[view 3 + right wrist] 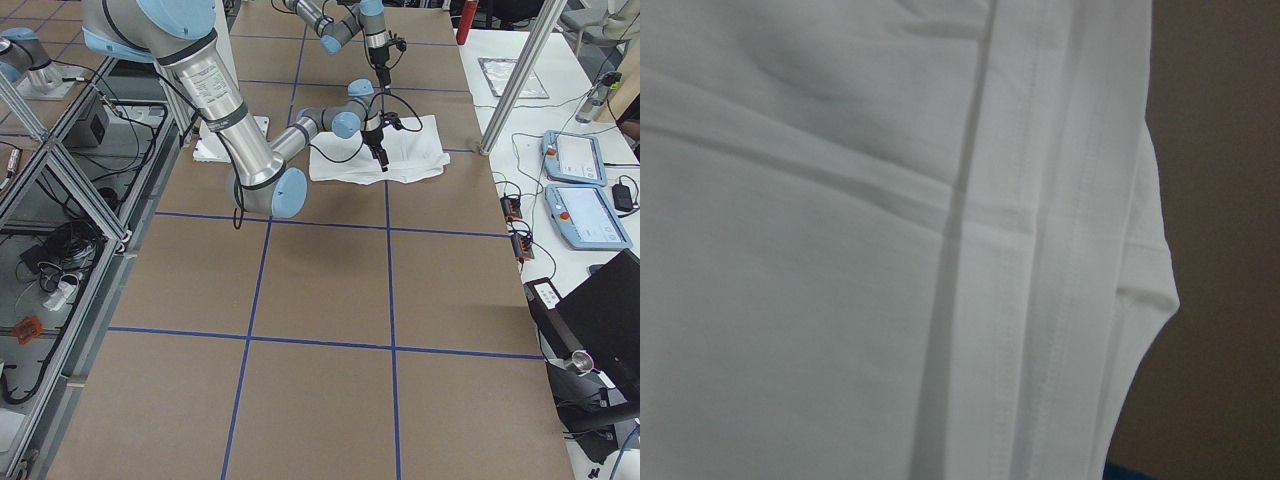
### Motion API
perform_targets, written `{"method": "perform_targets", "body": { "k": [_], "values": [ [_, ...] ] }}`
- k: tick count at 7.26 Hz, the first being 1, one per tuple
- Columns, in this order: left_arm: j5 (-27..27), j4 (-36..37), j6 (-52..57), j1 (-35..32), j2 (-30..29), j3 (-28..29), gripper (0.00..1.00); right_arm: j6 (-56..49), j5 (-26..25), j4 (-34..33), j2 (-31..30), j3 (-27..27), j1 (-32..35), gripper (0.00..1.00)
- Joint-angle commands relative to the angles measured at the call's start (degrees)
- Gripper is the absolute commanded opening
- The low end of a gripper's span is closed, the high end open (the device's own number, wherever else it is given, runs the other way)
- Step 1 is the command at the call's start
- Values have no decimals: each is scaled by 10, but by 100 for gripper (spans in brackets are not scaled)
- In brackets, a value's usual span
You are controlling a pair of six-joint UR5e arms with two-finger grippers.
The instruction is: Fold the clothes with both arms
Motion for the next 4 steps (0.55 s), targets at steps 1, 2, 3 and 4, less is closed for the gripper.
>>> {"method": "perform_targets", "body": {
  "k": [1,2,3,4],
  "values": [
    [0,1,0,0,0,0,100,-3,2,13,7,-20,3,100],
    [0,1,0,0,0,0,100,-4,4,13,3,-20,8,100],
    [0,1,0,0,0,0,100,-4,6,13,-5,-20,13,100],
    [0,1,0,0,0,0,100,-5,6,11,-11,-18,19,100]
  ]
}}
